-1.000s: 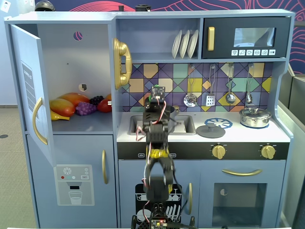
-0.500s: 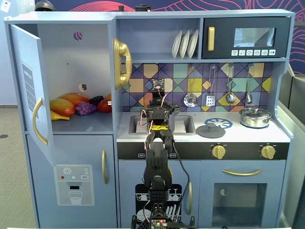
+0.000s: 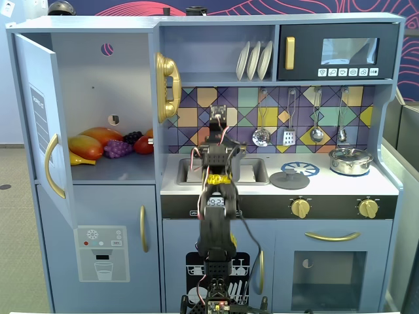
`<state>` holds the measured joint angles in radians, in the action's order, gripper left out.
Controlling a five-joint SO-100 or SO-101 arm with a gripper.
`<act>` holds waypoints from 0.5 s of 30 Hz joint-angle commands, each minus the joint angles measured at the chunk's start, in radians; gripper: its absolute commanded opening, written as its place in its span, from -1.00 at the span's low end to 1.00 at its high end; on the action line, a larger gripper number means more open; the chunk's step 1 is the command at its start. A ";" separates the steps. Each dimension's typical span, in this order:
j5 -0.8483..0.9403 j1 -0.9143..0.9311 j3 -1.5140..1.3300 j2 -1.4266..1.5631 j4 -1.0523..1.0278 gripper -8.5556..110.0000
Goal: Pick up the green pineapple from the left cabinet and place it in the gray recipient
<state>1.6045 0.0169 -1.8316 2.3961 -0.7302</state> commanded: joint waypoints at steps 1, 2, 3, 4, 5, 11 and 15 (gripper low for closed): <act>-0.080 -0.015 -0.163 0.391 -0.347 -0.86; -0.091 -0.020 -0.213 0.453 -0.425 -0.86; -0.067 -0.023 -0.264 0.499 -0.502 -0.86; -0.040 -0.025 -0.316 0.529 -0.566 -0.86; -0.051 -0.028 -0.374 0.552 -0.595 -0.86; -0.080 -0.003 -0.813 0.560 -0.407 -0.86; -0.080 -0.037 -1.091 0.566 -0.178 -0.86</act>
<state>1.5340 0.0138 -2.7197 2.9406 -1.0784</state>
